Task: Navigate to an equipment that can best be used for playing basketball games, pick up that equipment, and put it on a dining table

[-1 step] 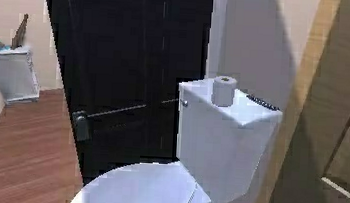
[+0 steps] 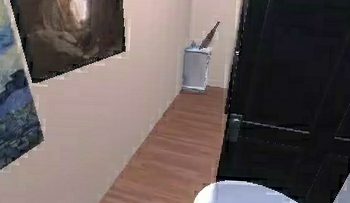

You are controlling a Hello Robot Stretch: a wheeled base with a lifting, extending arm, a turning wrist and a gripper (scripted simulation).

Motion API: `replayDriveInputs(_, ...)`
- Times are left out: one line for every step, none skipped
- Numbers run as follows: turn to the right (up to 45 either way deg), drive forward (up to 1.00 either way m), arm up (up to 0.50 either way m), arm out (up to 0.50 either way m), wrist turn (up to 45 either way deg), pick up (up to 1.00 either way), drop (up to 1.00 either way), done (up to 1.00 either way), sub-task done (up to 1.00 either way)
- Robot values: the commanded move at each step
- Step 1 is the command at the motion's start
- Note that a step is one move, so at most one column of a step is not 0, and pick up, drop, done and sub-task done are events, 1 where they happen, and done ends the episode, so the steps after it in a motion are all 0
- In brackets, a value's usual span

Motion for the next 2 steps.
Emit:
replayDriveInputs(-21.0,0.0,0.0,0.0,0.0,0.0,0.0,0.0,0.0)
replayDriveInputs(0.0,0.75,0.0,0.0,0.0,0.0,0.0,0.0,0.0)
